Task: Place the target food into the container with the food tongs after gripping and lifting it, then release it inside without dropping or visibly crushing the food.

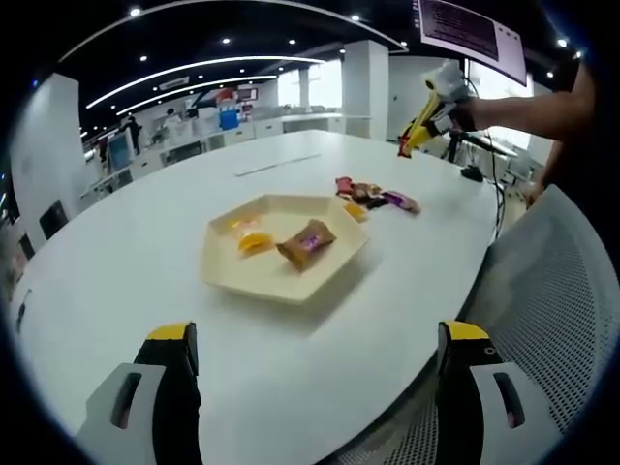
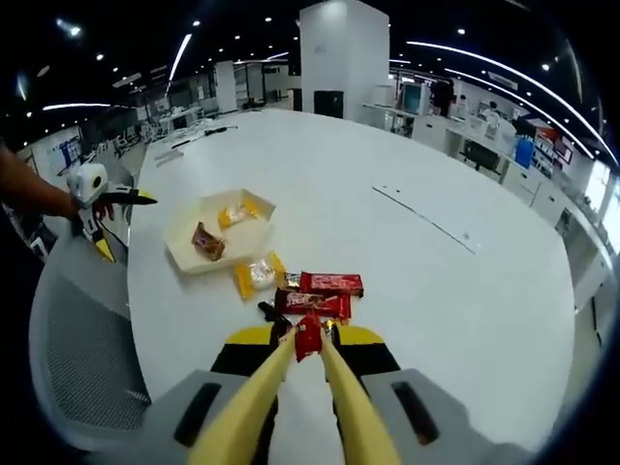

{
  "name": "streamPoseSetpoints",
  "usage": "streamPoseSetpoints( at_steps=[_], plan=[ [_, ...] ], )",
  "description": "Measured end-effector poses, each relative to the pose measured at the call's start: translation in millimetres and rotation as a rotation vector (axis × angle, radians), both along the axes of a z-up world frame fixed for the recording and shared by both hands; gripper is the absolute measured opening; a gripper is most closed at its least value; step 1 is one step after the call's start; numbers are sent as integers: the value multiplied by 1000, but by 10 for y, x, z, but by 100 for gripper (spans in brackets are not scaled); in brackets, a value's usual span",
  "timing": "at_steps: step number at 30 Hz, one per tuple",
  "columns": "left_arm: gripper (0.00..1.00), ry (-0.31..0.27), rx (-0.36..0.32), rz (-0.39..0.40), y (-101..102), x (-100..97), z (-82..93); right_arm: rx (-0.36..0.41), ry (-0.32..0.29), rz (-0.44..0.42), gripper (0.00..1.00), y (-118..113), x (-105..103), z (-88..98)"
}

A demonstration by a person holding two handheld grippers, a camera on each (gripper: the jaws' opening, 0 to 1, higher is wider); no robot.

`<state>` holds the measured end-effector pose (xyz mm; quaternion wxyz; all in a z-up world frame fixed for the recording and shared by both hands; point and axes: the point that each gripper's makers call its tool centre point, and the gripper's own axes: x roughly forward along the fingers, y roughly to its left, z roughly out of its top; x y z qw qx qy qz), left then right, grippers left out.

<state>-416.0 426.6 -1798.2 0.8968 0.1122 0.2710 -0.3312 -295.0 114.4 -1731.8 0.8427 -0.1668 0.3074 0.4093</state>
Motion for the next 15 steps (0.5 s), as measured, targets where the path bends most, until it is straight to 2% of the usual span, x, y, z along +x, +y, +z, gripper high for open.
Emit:
streamPoseSetpoints(
  at_steps=[7, 15],
  plan=[
    [99, -1, 2, -1, -6, -4, 7, 2, -25, 82, 20, 494, 111, 156],
    [99, -5, 4, 15, 25, 18, 8, 10, -41, 193, 21, 1272, 195, 281]
  ],
)
